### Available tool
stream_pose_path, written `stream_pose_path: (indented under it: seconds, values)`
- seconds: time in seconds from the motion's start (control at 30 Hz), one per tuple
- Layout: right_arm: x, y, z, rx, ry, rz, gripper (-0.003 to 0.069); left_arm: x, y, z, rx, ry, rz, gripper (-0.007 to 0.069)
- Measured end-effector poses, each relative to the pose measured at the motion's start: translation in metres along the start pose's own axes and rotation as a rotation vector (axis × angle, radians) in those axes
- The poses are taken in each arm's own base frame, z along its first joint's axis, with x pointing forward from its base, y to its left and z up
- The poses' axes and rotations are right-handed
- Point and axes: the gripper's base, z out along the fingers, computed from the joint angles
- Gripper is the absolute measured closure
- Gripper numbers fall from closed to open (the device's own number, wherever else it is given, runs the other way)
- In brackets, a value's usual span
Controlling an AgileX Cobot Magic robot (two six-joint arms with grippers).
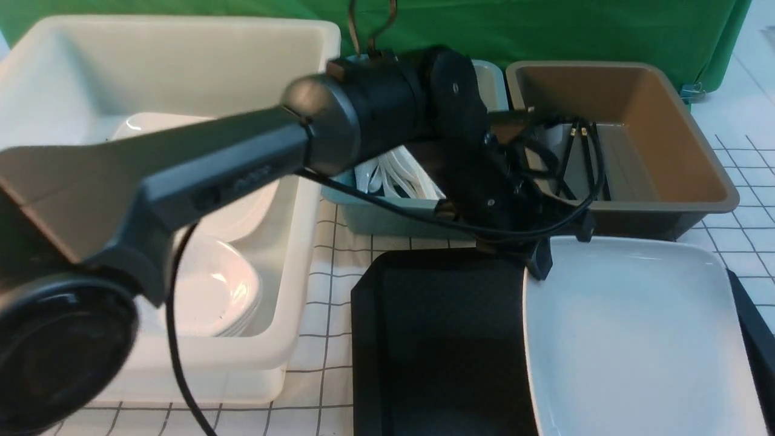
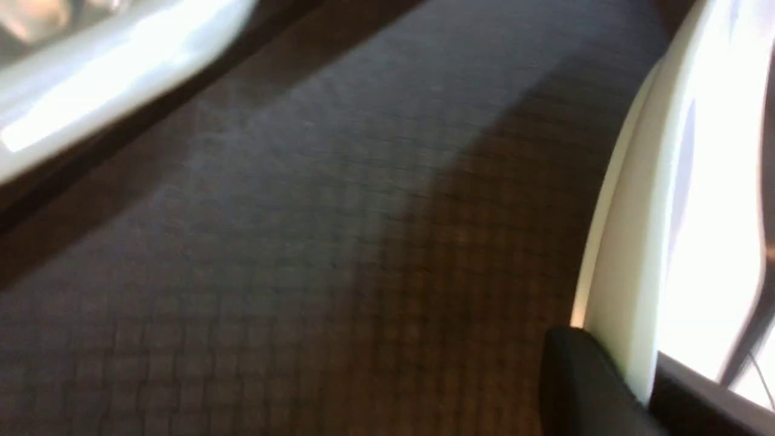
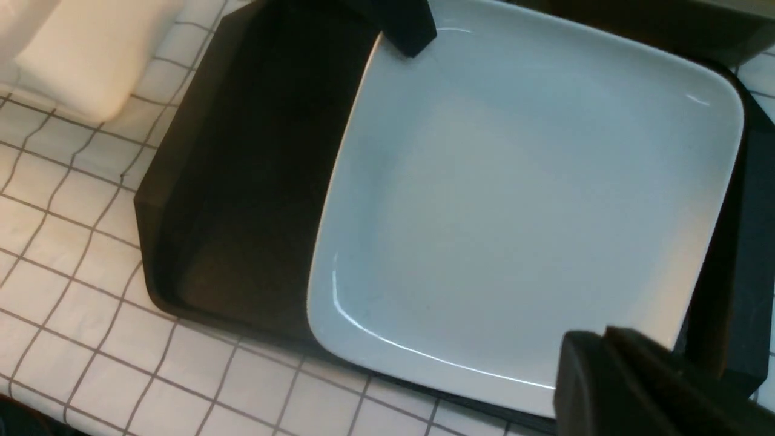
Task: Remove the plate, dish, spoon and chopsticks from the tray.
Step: Use the left arm to grab a plate from the dinner plate, then use the left arm to put the plate into the large storage box on the left
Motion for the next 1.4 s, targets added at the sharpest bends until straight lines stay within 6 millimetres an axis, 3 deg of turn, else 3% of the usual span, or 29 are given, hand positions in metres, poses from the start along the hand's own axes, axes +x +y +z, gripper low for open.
stream_pose_path:
  seconds: [0.2,0.37,0.5,0.6,0.63,0.7,0.77,0.87,0.9,0.93,1.07,1.2,1.3,1.4]
  values:
    - [-0.006,0.002,-0.001,-0.021,-0.058,0.001,0.0629,0.000,-0.015,-0.037,-0.007,-0.046,0.066,0.0599]
    - [-0.019,0.003,-0.018,-0.051,-0.150,0.013,0.0629,0.000,-0.027,-0.078,-0.022,-0.123,0.120,0.0599]
    - [-0.036,0.007,-0.034,-0.095,-0.236,-0.018,0.0631,-0.001,-0.033,-0.135,-0.009,-0.273,0.123,0.0599]
    - [-0.052,0.015,-0.031,-0.125,-0.223,-0.066,0.0649,-0.001,-0.025,-0.177,-0.017,-0.385,0.102,0.0599]
    - [-0.053,0.017,-0.027,-0.125,-0.210,-0.066,0.0649,0.000,-0.026,-0.179,-0.015,-0.389,0.103,0.0599]
    - [-0.073,0.027,-0.017,-0.148,-0.181,-0.125,0.0652,0.001,-0.004,-0.219,-0.052,-0.482,0.048,0.0599]
    - [-0.086,0.034,-0.010,-0.159,-0.163,-0.152,0.0652,0.004,0.007,-0.238,-0.071,-0.520,0.017,0.0599]
    - [-0.115,0.046,0.004,-0.181,-0.139,-0.192,0.0652,0.015,0.050,-0.284,-0.154,-0.604,-0.097,0.0599]
    - [-0.117,0.047,0.004,-0.183,-0.138,-0.194,0.0652,0.015,0.050,-0.285,-0.154,-0.606,-0.096,0.0599]
    - [-0.133,0.053,0.007,-0.193,-0.151,-0.218,0.0652,0.024,0.074,-0.308,-0.213,-0.640,-0.162,0.0599]
    - [-0.165,0.067,0.021,-0.216,-0.145,-0.273,0.0652,0.047,0.126,-0.349,-0.336,-0.699,-0.295,0.0599]
    - [-0.187,0.083,0.042,-0.243,-0.108,-0.329,0.0652,0.073,0.173,-0.373,-0.384,-0.769,-0.443,0.0599]
    - [-0.197,0.100,0.060,-0.269,-0.079,-0.378,0.0653,0.093,0.206,-0.377,-0.395,-0.835,-0.567,0.0599]
    - [-0.206,0.119,0.073,-0.301,-0.072,-0.415,0.0653,0.110,0.234,-0.367,-0.411,-0.887,-0.679,0.0599]
